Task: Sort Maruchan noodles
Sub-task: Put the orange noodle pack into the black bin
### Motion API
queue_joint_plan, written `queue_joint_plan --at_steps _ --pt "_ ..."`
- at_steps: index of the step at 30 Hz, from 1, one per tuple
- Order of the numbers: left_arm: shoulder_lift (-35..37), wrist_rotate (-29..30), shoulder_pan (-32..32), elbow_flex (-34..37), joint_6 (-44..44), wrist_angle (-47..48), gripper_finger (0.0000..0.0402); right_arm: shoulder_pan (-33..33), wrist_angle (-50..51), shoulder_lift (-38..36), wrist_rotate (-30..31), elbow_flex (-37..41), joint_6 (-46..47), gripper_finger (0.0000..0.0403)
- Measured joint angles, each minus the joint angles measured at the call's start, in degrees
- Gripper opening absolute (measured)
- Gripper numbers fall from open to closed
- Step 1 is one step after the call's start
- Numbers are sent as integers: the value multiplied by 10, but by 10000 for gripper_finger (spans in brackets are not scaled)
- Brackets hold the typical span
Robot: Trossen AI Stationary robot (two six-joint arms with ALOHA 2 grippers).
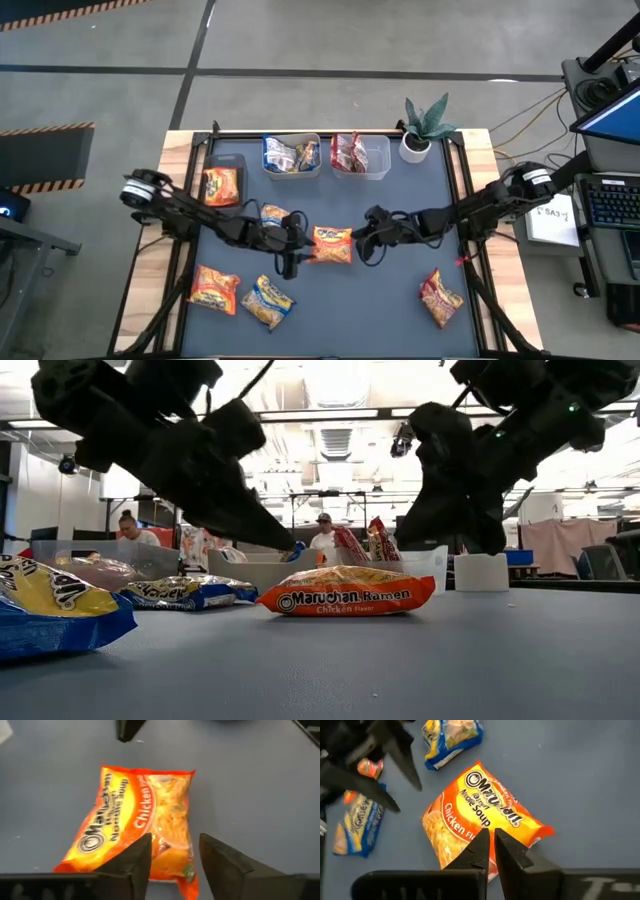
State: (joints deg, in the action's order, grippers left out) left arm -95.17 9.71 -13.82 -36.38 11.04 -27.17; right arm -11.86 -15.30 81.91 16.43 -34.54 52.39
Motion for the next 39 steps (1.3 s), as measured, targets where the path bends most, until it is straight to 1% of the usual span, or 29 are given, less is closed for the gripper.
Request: queue_joint_plan --at_steps 4,8,9,13,15,18,21,24,27,35,39 --pt "-22 -1 -3 -12 -1 -2 83 10 5 -1 -57 -1 51 62" --pt "-26 -1 -2 -13 -4 0 15 16 24 -2 -92 -1 95 126" --pt "-26 0 -2 -13 -4 0 8 17 31 -2 -97 -1 103 145" --pt "-30 3 -2 -9 -2 -1 12 22 32 -1 -110 3 142 215" --pt "-34 3 -2 -8 0 -5 6 26 32 -1 -111 5 155 247" --pt "-45 3 -2 -7 2 -13 2 30 31 -1 -112 6 171 288" --pt "-60 3 -2 -7 8 -24 1 30 31 -1 -115 6 171 319" --pt "-73 3 -2 -7 15 -40 0 30 30 -1 -115 6 169 337" --pt "-81 4 -2 -7 20 -43 0 30 30 -1 -111 6 168 344" --pt "-89 4 -2 -7 28 -44 0 30 25 13 -93 6 166 343" --pt "-89 4 -1 -3 30 -41 0 30 -22 45 -94 6 156 341"
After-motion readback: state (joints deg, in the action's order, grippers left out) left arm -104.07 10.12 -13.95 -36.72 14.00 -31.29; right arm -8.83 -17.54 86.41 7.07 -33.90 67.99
